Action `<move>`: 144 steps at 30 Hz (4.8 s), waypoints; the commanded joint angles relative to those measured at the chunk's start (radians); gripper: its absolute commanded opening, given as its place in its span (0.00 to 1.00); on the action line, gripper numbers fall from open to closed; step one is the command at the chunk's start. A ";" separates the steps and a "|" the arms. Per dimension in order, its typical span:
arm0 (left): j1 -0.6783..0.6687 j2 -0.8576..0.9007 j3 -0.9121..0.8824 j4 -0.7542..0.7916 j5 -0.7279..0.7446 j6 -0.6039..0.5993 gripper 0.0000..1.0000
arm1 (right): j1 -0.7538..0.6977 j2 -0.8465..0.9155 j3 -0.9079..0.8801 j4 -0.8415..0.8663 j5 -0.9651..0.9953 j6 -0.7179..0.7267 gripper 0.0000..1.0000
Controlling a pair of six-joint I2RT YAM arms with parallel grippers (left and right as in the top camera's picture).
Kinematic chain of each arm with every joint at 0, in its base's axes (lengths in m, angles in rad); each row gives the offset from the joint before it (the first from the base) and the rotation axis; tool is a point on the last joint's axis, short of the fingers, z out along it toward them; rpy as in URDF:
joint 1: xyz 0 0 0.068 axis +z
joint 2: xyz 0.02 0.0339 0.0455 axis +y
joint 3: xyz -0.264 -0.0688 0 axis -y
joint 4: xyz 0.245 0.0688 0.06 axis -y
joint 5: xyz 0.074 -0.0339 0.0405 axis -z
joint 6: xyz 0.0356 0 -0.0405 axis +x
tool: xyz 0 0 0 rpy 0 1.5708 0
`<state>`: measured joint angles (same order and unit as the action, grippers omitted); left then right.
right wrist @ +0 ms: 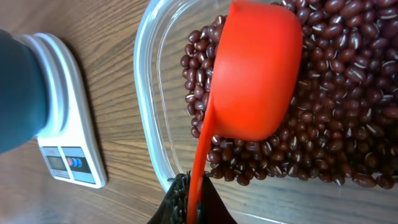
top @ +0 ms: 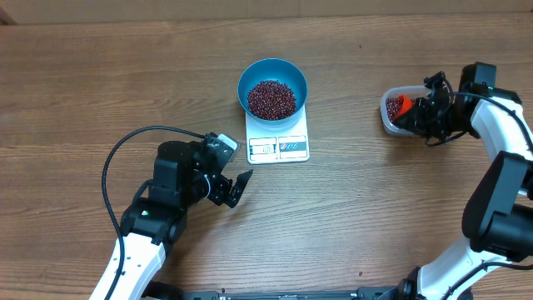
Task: Scoop item into bowl and weigh 150g on scale
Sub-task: 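Scoop beans from the tub again with the right gripper, then carry the filled scoop with the right gripper over the teal bowl, then tip the scoop with the right gripper to pour beans into the bowl, then return the empty scoop with the right gripper to the bean tub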
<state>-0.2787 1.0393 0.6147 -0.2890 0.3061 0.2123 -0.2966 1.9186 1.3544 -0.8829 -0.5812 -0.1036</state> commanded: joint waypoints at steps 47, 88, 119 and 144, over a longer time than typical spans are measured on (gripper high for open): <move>0.003 0.008 0.000 0.001 -0.002 -0.011 0.99 | -0.245 -0.064 0.011 -0.190 -0.660 -0.216 0.04; 0.003 0.008 0.000 0.001 -0.002 -0.011 1.00 | 0.539 -0.096 0.140 0.342 -0.198 0.439 0.04; 0.003 0.008 0.000 0.001 -0.002 -0.011 1.00 | 0.901 -0.096 0.269 0.133 0.932 -0.043 0.04; 0.003 0.008 0.000 0.001 -0.002 -0.011 0.99 | 0.738 -0.235 0.270 0.127 0.514 0.016 0.04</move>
<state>-0.2787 1.0393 0.6147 -0.2890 0.3061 0.2123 0.5297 1.8103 1.5951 -0.7536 0.1394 -0.1345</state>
